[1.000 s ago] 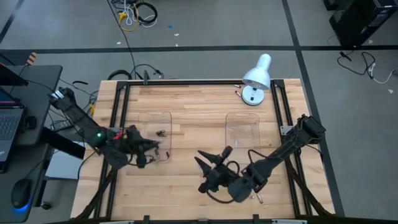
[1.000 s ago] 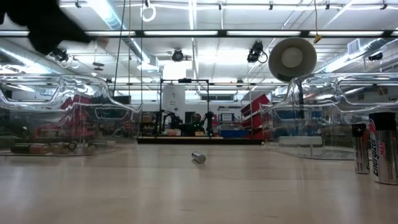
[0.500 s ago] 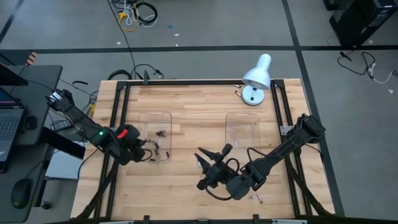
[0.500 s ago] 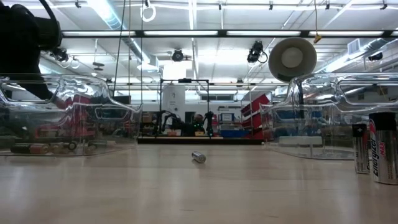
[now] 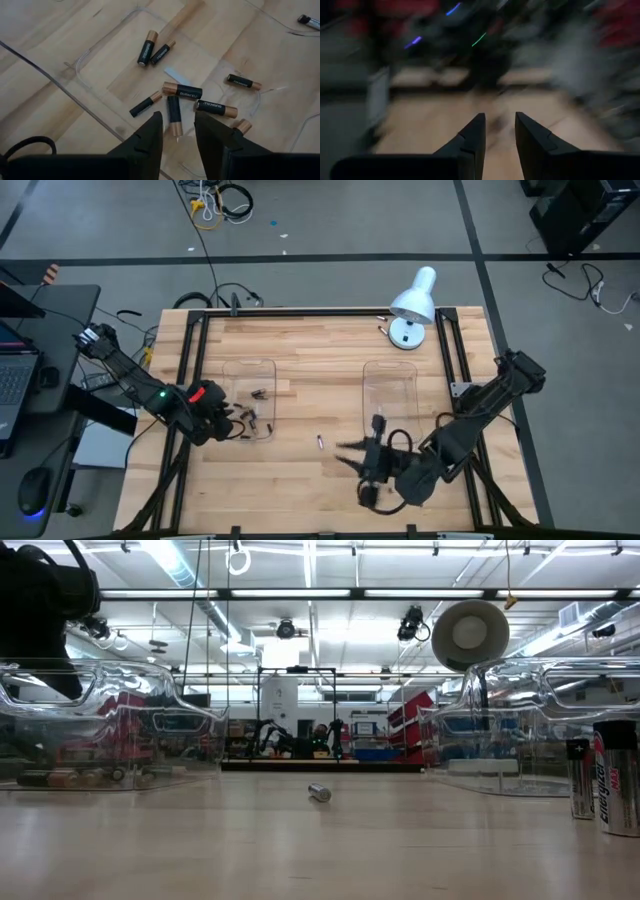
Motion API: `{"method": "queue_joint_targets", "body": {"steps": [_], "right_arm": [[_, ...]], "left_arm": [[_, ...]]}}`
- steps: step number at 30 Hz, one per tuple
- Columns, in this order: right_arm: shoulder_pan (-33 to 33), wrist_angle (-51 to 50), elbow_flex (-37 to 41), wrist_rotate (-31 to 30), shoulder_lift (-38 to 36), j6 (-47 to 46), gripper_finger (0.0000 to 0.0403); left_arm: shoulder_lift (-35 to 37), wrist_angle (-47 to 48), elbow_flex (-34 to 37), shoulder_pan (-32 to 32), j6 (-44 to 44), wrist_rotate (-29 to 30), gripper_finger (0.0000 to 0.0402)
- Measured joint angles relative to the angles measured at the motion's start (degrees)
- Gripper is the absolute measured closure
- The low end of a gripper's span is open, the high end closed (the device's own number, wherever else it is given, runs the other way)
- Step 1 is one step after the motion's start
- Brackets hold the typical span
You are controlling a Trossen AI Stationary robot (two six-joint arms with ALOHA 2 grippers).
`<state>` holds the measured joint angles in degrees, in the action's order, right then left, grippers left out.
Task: Sort batteries
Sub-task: Put the black battery into the left transparent bin
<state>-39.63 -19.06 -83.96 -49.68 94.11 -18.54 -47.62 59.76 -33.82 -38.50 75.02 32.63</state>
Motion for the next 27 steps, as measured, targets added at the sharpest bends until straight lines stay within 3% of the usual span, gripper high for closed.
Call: {"method": "queue_joint_targets", "body": {"steps": [4, 10, 14, 27], "right_arm": [[-0.70, -18.46, 0.00, 22.46, -1.49, -12.29, 0.0313], [-3.32, -38.02, 0.10, 33.90, -0.34, -31.53, 0.0310], [-5.94, -41.78, 0.18, 36.80, 2.54, -36.86, 0.0302], [-9.27, -42.23, 0.17, 42.61, 13.27, -38.26, 0.0253]], "left_arm": [[0.00, -0.06, 0.00, 0.00, -0.02, 1.11, 0.0278], [0.00, -0.40, 0.00, 0.00, -0.02, 2.22, 0.0277], [0.00, -0.32, 0.00, -0.02, -0.02, 4.84, 0.0277], [0.00, -0.14, 0.02, 0.00, -0.03, 6.77, 0.0277]]}}
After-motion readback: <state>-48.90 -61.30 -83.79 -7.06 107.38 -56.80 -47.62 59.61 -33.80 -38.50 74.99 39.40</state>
